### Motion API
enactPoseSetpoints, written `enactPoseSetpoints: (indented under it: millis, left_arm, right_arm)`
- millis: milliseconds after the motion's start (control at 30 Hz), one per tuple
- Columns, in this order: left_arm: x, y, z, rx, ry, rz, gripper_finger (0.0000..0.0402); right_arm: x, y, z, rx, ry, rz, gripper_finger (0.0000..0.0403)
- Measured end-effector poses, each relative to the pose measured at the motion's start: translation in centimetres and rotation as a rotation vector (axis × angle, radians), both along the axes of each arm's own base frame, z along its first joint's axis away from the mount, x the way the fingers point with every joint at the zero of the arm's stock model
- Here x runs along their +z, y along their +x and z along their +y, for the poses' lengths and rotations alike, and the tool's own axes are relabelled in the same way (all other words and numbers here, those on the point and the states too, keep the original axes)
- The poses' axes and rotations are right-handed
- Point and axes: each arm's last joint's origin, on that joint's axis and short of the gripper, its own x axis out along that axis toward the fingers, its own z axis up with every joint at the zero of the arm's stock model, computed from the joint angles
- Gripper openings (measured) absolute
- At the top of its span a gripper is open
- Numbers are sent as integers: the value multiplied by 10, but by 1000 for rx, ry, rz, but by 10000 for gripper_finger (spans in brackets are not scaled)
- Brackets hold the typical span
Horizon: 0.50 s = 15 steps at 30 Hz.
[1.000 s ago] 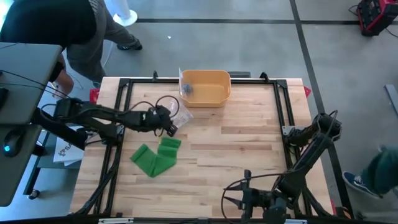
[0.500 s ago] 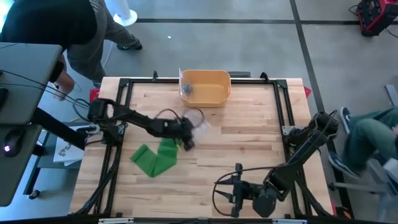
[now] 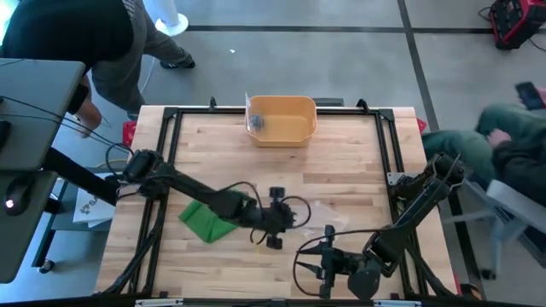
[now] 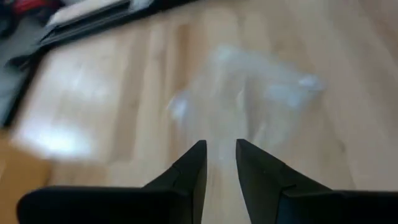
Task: Roll bandage
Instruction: Roll the green bandage
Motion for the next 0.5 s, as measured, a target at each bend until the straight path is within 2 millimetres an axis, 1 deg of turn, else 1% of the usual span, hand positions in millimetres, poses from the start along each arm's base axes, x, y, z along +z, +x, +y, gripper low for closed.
enactPoseSetpoints:
  millis: [33, 133, 233, 267, 333, 400, 433, 500]
  left_arm:
    - [5, -7, -5, 43, 17, 30, 80]
    - [7, -32, -20, 160, 25, 142, 80]
    - [4, -67, -37, 290, -3, 233, 80]
    - [3, -81, -44, 335, -13, 254, 80]
    - [-6, -107, -55, 429, -11, 295, 80]
    - [-15, -132, -64, 535, -10, 300, 80]
    - [-20, -142, -66, 594, -17, 295, 80]
    - [-31, -159, -63, 730, -36, 303, 80]
  right_arm:
    - [-1, -1, 1, -2, 10, 4, 110]
    - [-3, -3, 2, -6, 27, 12, 110]
    - [-12, 0, 5, -22, 25, 22, 110]
    - [-16, 2, 6, -26, 25, 27, 110]
    - [-25, 6, 7, -43, 23, 35, 110]
    - [-34, 10, 8, -60, 19, 48, 110]
    - [-39, 12, 8, -68, 18, 56, 110]
    - [-47, 18, 7, -82, 13, 66, 110]
